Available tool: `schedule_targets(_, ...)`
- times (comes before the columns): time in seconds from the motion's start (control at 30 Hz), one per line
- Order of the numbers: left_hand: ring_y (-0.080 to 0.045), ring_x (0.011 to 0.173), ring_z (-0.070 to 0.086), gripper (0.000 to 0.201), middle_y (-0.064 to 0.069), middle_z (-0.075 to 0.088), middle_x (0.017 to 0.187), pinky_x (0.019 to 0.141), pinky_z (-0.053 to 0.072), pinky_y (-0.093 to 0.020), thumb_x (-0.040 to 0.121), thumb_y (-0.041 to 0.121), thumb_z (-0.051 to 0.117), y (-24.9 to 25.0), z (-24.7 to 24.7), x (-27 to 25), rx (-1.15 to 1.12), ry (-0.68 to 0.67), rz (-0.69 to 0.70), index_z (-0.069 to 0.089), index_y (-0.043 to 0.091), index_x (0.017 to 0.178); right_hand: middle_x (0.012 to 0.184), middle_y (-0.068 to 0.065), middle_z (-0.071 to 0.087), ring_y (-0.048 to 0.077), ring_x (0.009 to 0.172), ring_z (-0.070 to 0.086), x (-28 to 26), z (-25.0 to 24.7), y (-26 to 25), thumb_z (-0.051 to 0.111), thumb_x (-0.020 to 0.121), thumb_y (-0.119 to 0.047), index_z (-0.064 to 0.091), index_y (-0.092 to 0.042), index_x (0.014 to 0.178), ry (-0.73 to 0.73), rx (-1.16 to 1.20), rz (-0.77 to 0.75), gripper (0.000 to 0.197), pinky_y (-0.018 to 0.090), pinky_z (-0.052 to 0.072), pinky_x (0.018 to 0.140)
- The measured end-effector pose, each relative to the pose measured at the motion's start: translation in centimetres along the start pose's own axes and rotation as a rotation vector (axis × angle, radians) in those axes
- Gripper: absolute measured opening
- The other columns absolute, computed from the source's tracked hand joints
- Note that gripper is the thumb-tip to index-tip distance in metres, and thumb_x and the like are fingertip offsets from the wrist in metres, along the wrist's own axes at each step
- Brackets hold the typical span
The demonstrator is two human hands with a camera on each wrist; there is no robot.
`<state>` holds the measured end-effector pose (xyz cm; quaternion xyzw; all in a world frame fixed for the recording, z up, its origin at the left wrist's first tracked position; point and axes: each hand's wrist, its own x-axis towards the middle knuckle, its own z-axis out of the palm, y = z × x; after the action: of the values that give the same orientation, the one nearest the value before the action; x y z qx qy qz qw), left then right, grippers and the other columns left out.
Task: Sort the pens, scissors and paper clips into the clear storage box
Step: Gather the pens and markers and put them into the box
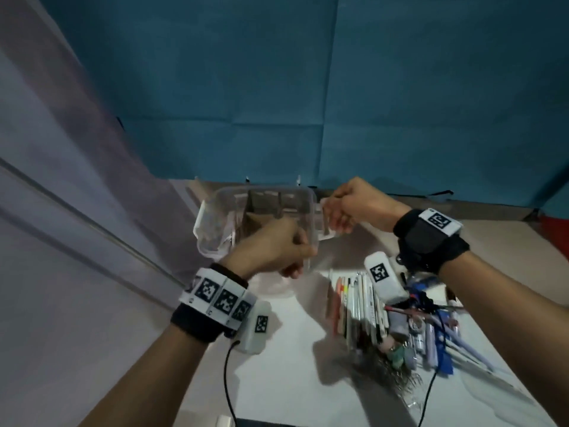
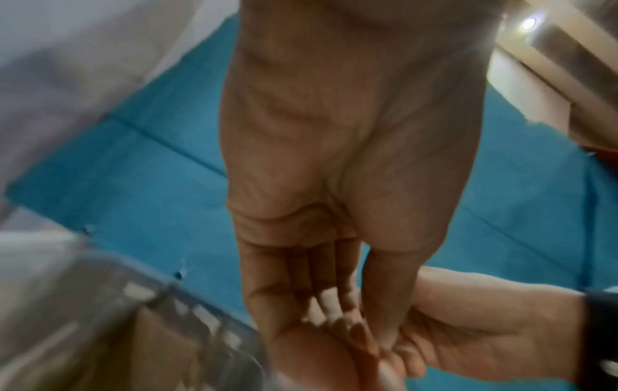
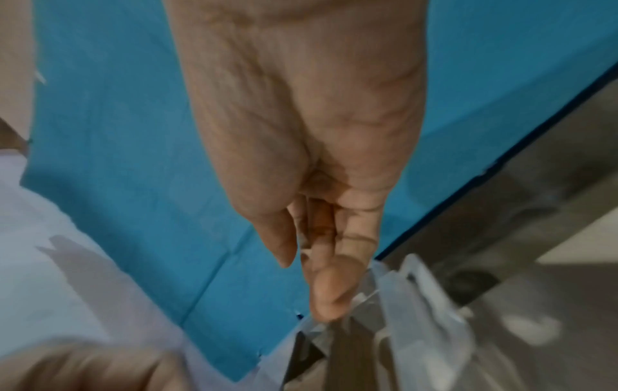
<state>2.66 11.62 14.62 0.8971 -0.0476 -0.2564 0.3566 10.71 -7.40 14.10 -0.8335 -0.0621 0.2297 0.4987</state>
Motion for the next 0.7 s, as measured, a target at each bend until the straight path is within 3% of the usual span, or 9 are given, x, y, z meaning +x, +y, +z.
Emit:
schedule_targets(0.07, -0.015, 0.065, 0.073, 0.023, -0.006, 0.075, 0.075, 0.066, 0.062, -0.03, 0.1, 0.029, 0.061, 0.2, 3.6, 0.8, 0.048, -0.12, 0.02, 0.07, 0.014, 0.086, 0.071, 0.026, 0.068, 0.025, 0.051, 0.058, -1.3, -0.5, 3.0, 0.057, 0.1, -0.017, 0.065, 0.01, 0.085, 0.024, -0.057, 0.067, 0.032, 0.032, 0.047, 0.048)
schedule_targets(0.17, -0.023, 0.071, 0.075, 0.03, -0.009, 0.076, 0.075, 0.067, 0.061, -0.03, 0.099, 0.026, 0.06, -0.4, 8.3, 2.9, 0.114, -0.213, -0.039, 0.072, 0.002, 0.087, 0.069, 0.016, 0.07, 0.021, 0.053, 0.061, -2.1, 1.1, 8.0, 0.058, 0.098, -0.018, 0.068, 0.003, 0.086, -0.015, -0.182, 0.209, 0.027, 0.028, 0.048, 0.047)
schedule_targets(0.23, -0.027, 0.081, 0.074, 0.023, -0.01, 0.071, 0.08, 0.07, 0.059, -0.032, 0.099, 0.019, 0.058, -1.3, 10.6, 4.4, 0.193, -0.162, -0.099, 0.065, 0.0, 0.09, 0.067, 0.012, 0.069, 0.02, 0.054, 0.064, -2.2, 3.0, 10.9, 0.063, 0.095, -0.018, 0.068, -0.002, 0.085, -0.06, -0.274, 0.28, 0.019, 0.028, 0.05, 0.047)
schedule_targets(0.33, -0.035, 0.112, 0.063, 0.02, -0.016, 0.062, 0.118, 0.087, 0.05, -0.038, 0.1, 0.008, 0.047, -3.3, 13.1, 6.4, 0.365, -0.009, -0.16, 0.06, 0.002, 0.115, 0.076, 0.01, 0.071, 0.028, 0.07, 0.073, -2.3, 6.0, 13.3, 0.067, 0.09, -0.016, 0.066, -0.001, 0.091, -0.085, -0.451, 0.349, 0.015, 0.033, 0.06, 0.06)
schedule_targets(0.43, -0.036, 0.121, 0.056, 0.028, -0.018, 0.054, 0.132, 0.097, 0.048, -0.041, 0.102, 0.008, 0.044, -5.0, 15.7, 7.7, 0.411, 0.055, -0.212, 0.054, 0.001, 0.127, 0.111, 0.012, 0.064, 0.03, 0.102, 0.067, -2.7, 8.2, 14.7, 0.065, 0.091, -0.015, 0.056, -0.003, 0.114, -0.028, -0.559, 0.372, 0.027, 0.032, 0.053, 0.076)
schedule_targets(0.5, -0.035, 0.127, 0.049, 0.034, -0.017, 0.045, 0.139, 0.1, 0.047, -0.042, 0.103, 0.012, 0.046, -6.0, 17.3, 8.3, 0.418, 0.097, -0.242, 0.047, 0.001, 0.135, 0.121, 0.013, 0.059, 0.031, 0.11, 0.062, -2.7, 9.5, 15.4, 0.058, 0.094, -0.013, 0.053, -0.004, 0.118, 0.023, -0.586, 0.368, 0.026, 0.032, 0.048, 0.079)
schedule_targets(0.63, -0.033, 0.127, 0.047, 0.041, -0.015, 0.044, 0.137, 0.1, 0.046, -0.042, 0.103, 0.028, 0.048, -7.0, 19.5, 8.6, 0.28, 0.197, -0.261, 0.043, 0.002, 0.135, 0.118, 0.016, 0.059, 0.032, 0.107, 0.06, -2.6, 11.3, 16.5, 0.05, 0.096, -0.01, 0.055, -0.006, 0.105, 0.128, -0.522, 0.372, 0.011, 0.035, 0.046, 0.08)
schedule_targets(0.67, -0.032, 0.125, 0.049, 0.04, -0.014, 0.047, 0.134, 0.099, 0.046, -0.042, 0.102, 0.028, 0.048, -7.1, 19.7, 8.5, 0.248, 0.212, -0.268, 0.044, 0.003, 0.133, 0.116, 0.017, 0.059, 0.033, 0.104, 0.059, -2.6, 11.5, 16.7, 0.048, 0.095, -0.009, 0.052, -0.009, 0.096, 0.141, -0.499, 0.372, 0.004, 0.035, 0.044, 0.077)
schedule_targets(0.7, -0.031, 0.123, 0.051, 0.036, -0.014, 0.049, 0.132, 0.098, 0.046, -0.041, 0.102, 0.026, 0.048, -7.2, 19.8, 8.4, 0.22, 0.222, -0.272, 0.045, 0.003, 0.13, 0.114, 0.017, 0.059, 0.033, 0.099, 0.058, -2.5, 11.7, 16.9, 0.049, 0.095, -0.008, 0.047, -0.012, 0.085, 0.163, -0.48, 0.369, 0.01, 0.035, 0.042, 0.075)
